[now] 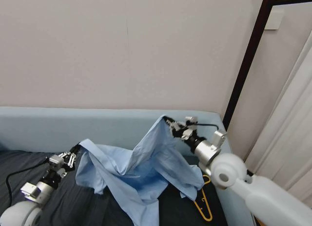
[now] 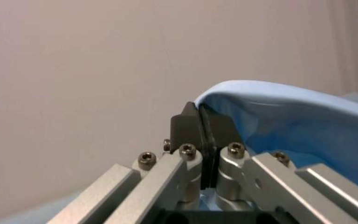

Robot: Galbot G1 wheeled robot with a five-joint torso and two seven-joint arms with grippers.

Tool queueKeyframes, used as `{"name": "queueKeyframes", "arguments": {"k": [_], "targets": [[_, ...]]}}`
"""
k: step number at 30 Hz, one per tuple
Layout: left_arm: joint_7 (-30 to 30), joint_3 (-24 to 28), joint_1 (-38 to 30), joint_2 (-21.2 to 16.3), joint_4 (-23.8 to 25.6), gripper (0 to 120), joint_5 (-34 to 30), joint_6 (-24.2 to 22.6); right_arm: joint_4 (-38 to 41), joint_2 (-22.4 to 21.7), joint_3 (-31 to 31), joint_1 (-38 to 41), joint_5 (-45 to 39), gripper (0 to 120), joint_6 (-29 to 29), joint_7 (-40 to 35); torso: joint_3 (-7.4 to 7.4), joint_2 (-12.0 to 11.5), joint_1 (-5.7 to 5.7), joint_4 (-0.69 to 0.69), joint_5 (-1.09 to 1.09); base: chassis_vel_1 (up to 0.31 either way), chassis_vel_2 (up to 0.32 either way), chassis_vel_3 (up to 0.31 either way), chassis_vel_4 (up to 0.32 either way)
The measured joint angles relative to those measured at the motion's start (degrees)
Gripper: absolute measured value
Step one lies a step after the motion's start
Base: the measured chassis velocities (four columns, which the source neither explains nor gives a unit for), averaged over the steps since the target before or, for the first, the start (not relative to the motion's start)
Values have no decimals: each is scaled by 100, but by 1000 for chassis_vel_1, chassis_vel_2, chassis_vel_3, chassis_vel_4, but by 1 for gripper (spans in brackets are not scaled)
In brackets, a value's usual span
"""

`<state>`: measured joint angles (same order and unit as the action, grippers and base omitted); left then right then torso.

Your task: Pick up the clothes from the sofa and hang them on the clothes hanger.

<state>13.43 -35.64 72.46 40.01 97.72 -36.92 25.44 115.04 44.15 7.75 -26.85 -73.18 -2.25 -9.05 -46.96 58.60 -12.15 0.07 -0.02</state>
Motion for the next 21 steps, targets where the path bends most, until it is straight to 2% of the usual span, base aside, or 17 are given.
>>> {"name": "queueKeyframes", "arguments": {"k": [1, 6, 11, 16, 18, 21], "targets": [[0, 0, 0, 0, 0, 0, 0, 0, 0, 0, 0, 0, 0, 0, 0, 0, 0, 0, 0, 0, 0, 0, 0, 0, 0], [164, -259, -180, -797, 574, 0, -446, 20, 487, -333, -655, 421, -939, 0, -155, -101, 0, 0, 0, 0, 0, 0, 0, 0, 0], [217, -561, -223, -1108, 881, 0, -630, 43, 871, -506, -899, 876, -1471, 0, -261, -275, 0, 0, 0, 1, 0, 0, 0, 0, 0], [291, -808, -135, -1174, 1042, 0, -702, -42, 1103, -513, -1007, 1354, -2027, 0, -542, -731, 1, 1, 0, -1, -3, 0, 0, 0, 0], [334, -795, -84, -1138, 1004, 0, -611, -55, 1085, -476, -903, 1367, -1982, 0, -712, -952, 1, 1, 0, 0, -3, 0, 0, 0, 0], [615, -587, 116, -948, 829, 0, -231, -75, 860, -318, -546, 1011, -1648, 0, -1302, -1513, 0, 0, 0, -1, -5, 0, 0, 0, 0]]}}
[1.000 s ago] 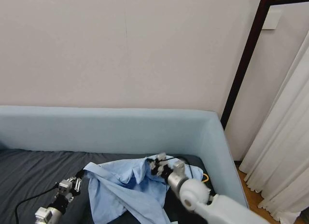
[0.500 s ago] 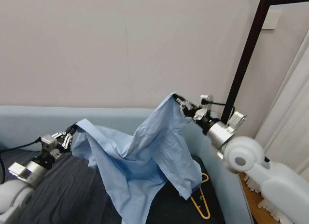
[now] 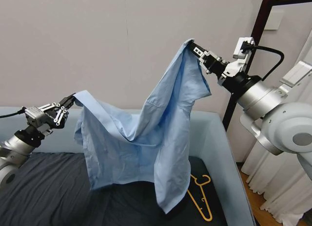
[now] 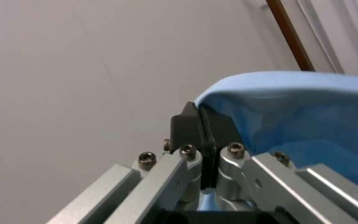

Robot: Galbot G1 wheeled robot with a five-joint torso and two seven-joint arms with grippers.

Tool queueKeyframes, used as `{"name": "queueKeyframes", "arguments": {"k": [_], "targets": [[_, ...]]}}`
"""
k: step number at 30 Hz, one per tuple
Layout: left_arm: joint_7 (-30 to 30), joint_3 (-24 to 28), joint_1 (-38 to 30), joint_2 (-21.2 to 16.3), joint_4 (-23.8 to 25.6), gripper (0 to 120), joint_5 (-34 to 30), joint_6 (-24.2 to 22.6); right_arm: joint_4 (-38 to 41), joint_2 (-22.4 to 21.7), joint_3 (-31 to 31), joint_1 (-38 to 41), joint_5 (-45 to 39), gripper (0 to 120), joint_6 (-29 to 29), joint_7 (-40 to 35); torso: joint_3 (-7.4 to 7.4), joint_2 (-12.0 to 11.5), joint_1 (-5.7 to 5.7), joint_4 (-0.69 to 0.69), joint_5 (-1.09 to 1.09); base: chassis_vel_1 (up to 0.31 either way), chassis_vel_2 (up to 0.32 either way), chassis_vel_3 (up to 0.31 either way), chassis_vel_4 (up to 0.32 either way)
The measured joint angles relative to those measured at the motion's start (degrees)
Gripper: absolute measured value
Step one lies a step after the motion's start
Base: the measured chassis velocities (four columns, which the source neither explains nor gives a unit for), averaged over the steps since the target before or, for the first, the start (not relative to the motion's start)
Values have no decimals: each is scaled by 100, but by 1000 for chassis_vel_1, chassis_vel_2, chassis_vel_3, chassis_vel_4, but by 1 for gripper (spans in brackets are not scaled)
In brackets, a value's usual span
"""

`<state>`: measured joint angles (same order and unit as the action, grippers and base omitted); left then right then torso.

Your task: Pick up the clothes from the sofa and hang them on the clothes hanger.

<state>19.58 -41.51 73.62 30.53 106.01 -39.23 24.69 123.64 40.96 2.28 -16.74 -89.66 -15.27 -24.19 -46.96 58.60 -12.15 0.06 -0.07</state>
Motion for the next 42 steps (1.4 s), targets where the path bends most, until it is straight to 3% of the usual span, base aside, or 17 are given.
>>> {"name": "queueKeyframes", "arguments": {"k": [8, 10, 11, 12, 13, 17, 20, 23, 26, 32, 37, 42], "targets": [[354, 772, 179, 434, -383, 0, 704, -109, -989, 679, 876, -790, 898, 0, -982, -401, 0, 0, 0, 0, 3, 0, 0, 0, 0], [474, 1296, 181, 760, -644, 0, 1109, -125, -1849, 1124, 1262, -975, 1580, 0, -1242, -362, -1, 0, 0, 0, 0, 0, 0, 0, 0], [474, 1296, 181, 760, -644, 0, 1109, -125, -1849, 1124, 1262, -975, 1580, 0, -1242, -362, -1, 0, 0, 0, 0, 0, 0, 0, 0], [541, 1480, 181, 977, -809, 0, 1336, -119, -2362, 1385, 1398, -1031, 2057, 0, -1250, -216, -1, 0, 0, 0, 2, 0, 0, 0, 0], [573, 1605, 186, 1211, -973, 0, 1527, -103, -2920, 1654, 1496, -1044, 2518, 0, -1131, -8, -1, 0, 0, 1, 2, 0, 0, 0, 0], [584, 1704, 192, 1559, -1291, 0, 1758, -69, -3679, 2062, 1590, -970, 3086, 0, -735, 234, -1, 0, 0, 1, 3, 0, 0, 0, 0], [444, 1711, 129, 1812, -1700, 0, 1923, -86, -4318, 2356, 1805, -809, 4137, 12, 205, 400, -1, 0, 0, -2, 2, 0, 0, 0, 0], [286, 1698, 56, 1904, -1958, 0, 1944, -167, -4405, 2401, 1926, -801, 4634, 22, 483, 207, 0, 0, 0, 0, 1, 0, 0, 0, 0], [204, 1689, 0, 1943, -2197, 0, 1948, -198, -4225, 2369, 1981, -915, 4803, 32, 324, -303, 0, 0, 0, 2, 2, 0, 0, 0, 0], [-18, 1660, -115, 1981, -2672, 0, 2196, -199, -3427, 2133, 1887, -1428, 4021, 53, -237, -1349, 0, 0, 0, 1, 3, 0, 0, 0, 0], [-264, 1651, -214, 2024, -2767, 0, 2193, -239, -2293, 1795, 1997, -1975, 3148, 74, -410, -1008, 1, 0, 0, 3, 1, 0, 0, 0, 0], [-272, 1632, -216, 2032, -2609, 0, 2085, -288, -1946, 1780, 2475, -2287, 3487, 90, -339, -390, 1, 0, 1, 0, 1, 0, 0, 0, 0]]}}
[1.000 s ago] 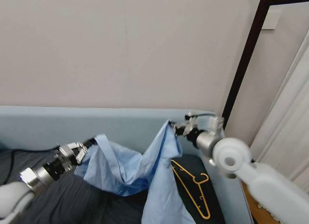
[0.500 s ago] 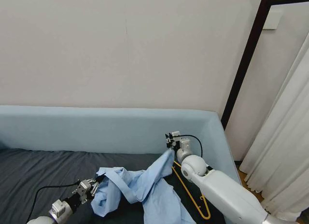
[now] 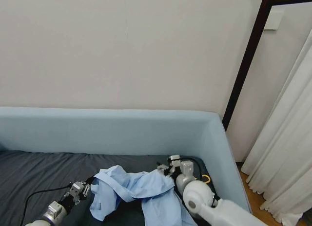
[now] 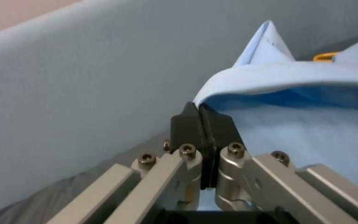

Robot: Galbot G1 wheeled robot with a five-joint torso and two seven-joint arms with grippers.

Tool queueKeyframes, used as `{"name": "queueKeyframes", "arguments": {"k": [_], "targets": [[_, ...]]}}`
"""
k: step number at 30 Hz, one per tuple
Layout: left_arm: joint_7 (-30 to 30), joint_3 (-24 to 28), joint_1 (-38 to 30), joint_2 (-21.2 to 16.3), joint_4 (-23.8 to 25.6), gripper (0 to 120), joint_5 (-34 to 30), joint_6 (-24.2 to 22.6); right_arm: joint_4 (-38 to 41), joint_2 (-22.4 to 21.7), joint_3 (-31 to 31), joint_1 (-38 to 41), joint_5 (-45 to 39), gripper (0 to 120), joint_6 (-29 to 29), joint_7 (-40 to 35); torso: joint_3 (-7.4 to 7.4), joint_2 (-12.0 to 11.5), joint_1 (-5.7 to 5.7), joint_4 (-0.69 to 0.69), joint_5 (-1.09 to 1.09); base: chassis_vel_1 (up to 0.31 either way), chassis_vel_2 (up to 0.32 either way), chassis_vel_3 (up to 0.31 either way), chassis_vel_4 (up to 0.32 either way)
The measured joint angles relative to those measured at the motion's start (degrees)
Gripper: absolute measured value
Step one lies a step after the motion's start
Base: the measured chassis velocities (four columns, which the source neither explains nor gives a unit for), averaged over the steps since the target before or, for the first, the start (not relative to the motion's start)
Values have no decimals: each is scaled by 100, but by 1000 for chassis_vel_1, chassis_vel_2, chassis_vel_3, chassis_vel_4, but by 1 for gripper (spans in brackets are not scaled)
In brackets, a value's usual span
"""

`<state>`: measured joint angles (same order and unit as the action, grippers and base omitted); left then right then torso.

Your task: Pick up the clothes from the sofa and hang them on the clothes hanger.

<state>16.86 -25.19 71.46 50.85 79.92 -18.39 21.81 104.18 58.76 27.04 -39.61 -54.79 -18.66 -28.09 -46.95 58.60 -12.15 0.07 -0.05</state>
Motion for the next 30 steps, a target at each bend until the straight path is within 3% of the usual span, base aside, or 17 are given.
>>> {"name": "queueKeyframes", "arguments": {"k": [4, 11, 24, 30], "targets": [[-11, -63, 62, -7, 273, 0, -126, -59, -144, 156, 503, -118, 584, 100, -1, 160, 0, 0, 0, 0, 1, 0, 0, 0, 0], [-118, -191, 193, -17, 632, 0, -311, -115, -371, 451, 1034, -289, 924, 100, -299, -155, 0, 0, 0, -1, 1, 0, 0, 0, 0], [-317, -263, 163, -14, 932, 0, -487, -244, -1051, 702, 1167, -557, 1259, 100, -638, -251, -1, 0, 0, 1, 0, 0, 0, 0, 0], [-364, -280, 189, -31, 1014, 0, -549, -276, -1644, 1003, 1150, -426, 1403, 84, -783, -375, -1, 0, 0, 0, 1, 0, 0, 0, 0]]}}
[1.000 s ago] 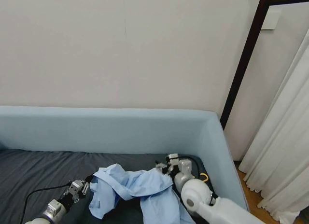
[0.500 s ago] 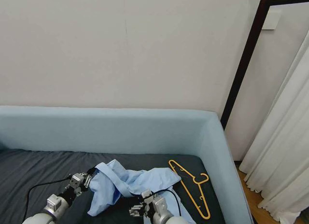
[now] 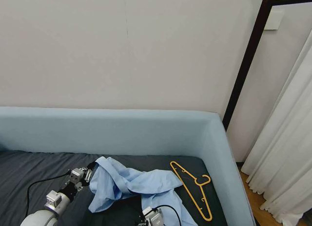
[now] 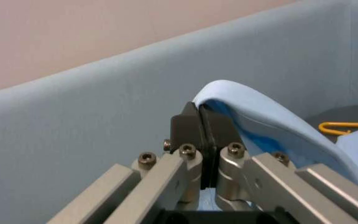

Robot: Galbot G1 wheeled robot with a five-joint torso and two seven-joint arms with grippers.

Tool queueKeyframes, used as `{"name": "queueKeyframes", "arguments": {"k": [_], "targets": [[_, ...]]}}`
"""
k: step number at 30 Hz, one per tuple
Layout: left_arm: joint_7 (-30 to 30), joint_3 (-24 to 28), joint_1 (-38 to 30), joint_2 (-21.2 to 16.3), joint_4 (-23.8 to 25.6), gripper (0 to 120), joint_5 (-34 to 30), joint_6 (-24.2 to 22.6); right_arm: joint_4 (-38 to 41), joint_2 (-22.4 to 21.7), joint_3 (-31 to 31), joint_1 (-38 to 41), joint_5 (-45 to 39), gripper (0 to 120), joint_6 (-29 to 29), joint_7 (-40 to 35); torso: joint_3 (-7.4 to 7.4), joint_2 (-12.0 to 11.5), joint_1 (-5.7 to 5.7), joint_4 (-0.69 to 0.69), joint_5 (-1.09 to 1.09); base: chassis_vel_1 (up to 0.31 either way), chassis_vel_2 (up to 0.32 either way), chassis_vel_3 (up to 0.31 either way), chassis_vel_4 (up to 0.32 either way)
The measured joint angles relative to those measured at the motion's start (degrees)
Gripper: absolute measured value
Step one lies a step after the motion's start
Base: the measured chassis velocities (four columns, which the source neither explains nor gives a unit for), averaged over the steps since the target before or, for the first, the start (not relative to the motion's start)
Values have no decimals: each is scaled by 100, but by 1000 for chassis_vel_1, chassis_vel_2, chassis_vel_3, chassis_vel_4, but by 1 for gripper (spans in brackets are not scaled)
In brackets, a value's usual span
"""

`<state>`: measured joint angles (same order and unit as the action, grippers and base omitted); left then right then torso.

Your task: Pick up the clothes from the sofa and hang them on the clothes hanger.

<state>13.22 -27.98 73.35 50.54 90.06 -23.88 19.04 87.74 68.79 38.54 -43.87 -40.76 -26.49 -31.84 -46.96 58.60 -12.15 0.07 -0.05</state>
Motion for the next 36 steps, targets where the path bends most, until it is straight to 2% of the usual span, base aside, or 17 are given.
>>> {"name": "queueKeyframes", "arguments": {"k": [4, 5, 9, 10, 13, 22, 24, 26, 29, 32, 34, 35, 36], "targets": [[-15, -13, 17, -4, 20, 0, -29, 0, -324, 185, 45, 87, 33, 65, -221, -150, 0, 0, 0, 0, -1, 0, 0, 0, 0], [-15, -13, 17, -4, 20, 0, -29, 0, -324, 185, 45, 87, 33, 65, -221, -150, 0, 0, 0, 0, -1, 0, 0, 0, 0], [-20, -15, 11, -19, 20, 0, -46, 1, -438, 308, 59, 65, 82, 46, -490, -293, 0, 0, 0, 0, 0, 0, 0, 0, 0], [-20, -15, 11, -19, 20, 0, -46, 1, -438, 308, 59, 65, 82, 46, -490, -293, 0, 0, 0, 0, 0, 0, 0, 0, 0], [-22, -13, 0, -36, 6, 0, -59, 7, -449, 336, 58, 38, 140, 33, -624, -353, 0, 0, 0, 0, 0, 0, 0, 0, 0], [-33, 27, -52, -60, -79, 0, -72, 18, -390, 262, -19, 27, 188, 1, -527, -305, 0, 0, 0, 0, 0, 0, 0, 0, 0], [-35, 43, -80, -62, -116, 0, -73, 22, -226, 145, -24, 26, 103, 0, -230, -184, 0, 0, 0, 0, 0, 0, 0, 0, 0], [-35, 46, -85, -63, -123, 0, -72, 24, -182, 118, -24, 27, 82, 0, -178, -161, 0, 0, 0, 0, 0, 0, 0, 0, 0], [-36, 62, -112, -74, -140, 0, -73, 28, 283, -185, -11, 28, -181, 0, 322, 91, 0, -1, 0, 1, 0, 0, 0, 0, 0], [-36, 64, -121, -79, -140, 0, -74, 29, 411, -258, -33, 26, -260, 0, 471, 190, 0, 0, 0, 1, 1, 0, 0, 0, 0], [-37, 65, -154, -106, -138, 0, -105, 30, 896, -536, -201, 30, -648, 0, 1030, 601, 0, 0, 0, 1, 2, 0, 0, 0, 0], [-51, 54, -182, -137, -99, 0, -191, 31, 1267, -770, -427, 82, -995, 0, 1493, 1098, 0, 0, 0, 0, 0, 0, 0, 0, 0], [-51, 54, -182, -137, -99, 0, -191, 31, 1267, -770, -427, 82, -995, 0, 1493, 1098, 0, 0, 0, 0, 0, 0, 0, 0, 0]]}}
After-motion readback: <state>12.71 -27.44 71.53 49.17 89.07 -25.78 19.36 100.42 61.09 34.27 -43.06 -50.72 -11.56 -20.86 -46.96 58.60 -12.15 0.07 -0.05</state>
